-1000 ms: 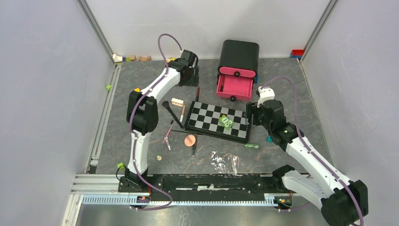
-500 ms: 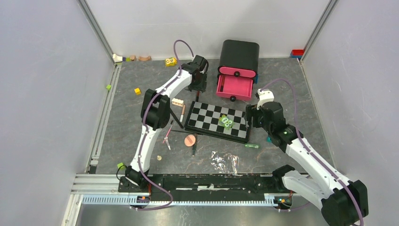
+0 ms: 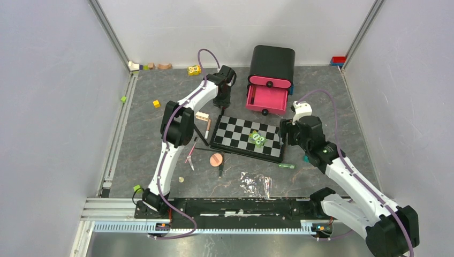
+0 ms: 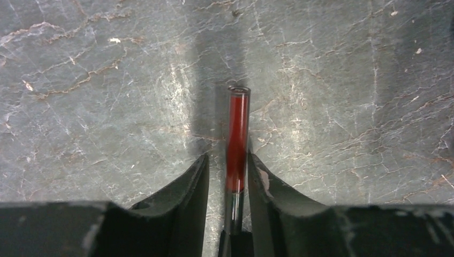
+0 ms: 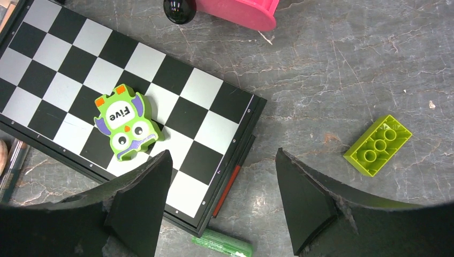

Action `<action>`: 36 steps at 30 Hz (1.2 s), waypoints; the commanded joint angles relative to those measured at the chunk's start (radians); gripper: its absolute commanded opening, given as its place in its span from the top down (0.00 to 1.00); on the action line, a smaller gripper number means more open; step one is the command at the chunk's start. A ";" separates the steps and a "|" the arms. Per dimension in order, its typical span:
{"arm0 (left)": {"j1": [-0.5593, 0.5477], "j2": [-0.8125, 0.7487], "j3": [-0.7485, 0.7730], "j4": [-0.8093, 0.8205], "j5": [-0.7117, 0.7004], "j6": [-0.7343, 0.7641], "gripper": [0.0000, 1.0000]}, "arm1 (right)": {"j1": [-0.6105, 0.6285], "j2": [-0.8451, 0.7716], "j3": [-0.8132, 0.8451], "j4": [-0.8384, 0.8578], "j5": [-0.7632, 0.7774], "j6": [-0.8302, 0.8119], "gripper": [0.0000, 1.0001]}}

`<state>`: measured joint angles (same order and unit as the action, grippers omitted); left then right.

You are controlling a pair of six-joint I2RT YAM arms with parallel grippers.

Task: Organize the makeup
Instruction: Pick up the makeup from the center of the board.

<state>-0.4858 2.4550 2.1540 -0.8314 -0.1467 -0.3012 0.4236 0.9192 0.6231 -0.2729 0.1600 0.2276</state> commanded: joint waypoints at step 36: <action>-0.109 -0.469 -0.048 -0.010 0.139 0.044 0.98 | -0.002 -0.158 0.009 -0.054 0.164 0.020 0.22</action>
<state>-0.5346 2.0377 2.1117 -0.8501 -0.1303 -0.2642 0.4236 0.7933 0.6231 -0.3313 0.2703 0.2386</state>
